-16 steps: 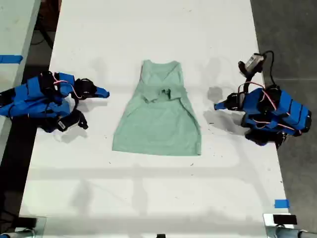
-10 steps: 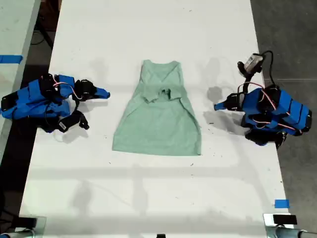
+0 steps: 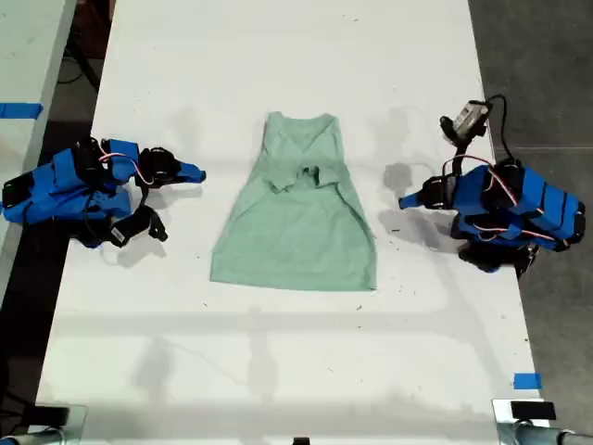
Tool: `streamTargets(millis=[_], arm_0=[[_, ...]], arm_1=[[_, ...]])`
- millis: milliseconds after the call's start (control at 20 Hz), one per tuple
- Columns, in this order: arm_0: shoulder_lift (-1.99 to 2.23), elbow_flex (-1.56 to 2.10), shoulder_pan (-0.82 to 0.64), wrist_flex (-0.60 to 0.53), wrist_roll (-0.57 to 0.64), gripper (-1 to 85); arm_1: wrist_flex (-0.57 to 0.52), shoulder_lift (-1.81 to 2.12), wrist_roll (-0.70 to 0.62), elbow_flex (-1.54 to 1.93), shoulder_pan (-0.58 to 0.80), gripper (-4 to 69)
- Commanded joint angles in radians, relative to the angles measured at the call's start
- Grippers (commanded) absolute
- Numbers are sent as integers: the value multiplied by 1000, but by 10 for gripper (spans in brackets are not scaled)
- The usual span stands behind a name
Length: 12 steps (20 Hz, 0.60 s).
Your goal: Fold t shirt
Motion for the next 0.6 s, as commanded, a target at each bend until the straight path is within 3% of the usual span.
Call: streamTargets(millis=[0, 50, 250, 400, 550], arm_0=[[9, -11, -15, -14, 3, -1], [9, -11, -15, -14, 3, -1], [9, -9, -8, -12, 5, -1], [9, -8, -8, -12, 5, -1], [9, -11, -3, -12, 3, -1]], arm_1=[[-84, -284, -37, -190, -84, 16], [-104, -396, -35, -244, -138, 24], [-101, -818, 25, -419, -347, 220], [-114, -1032, 94, -451, -423, 276], [-242, -1085, 101, -403, -419, 282]])
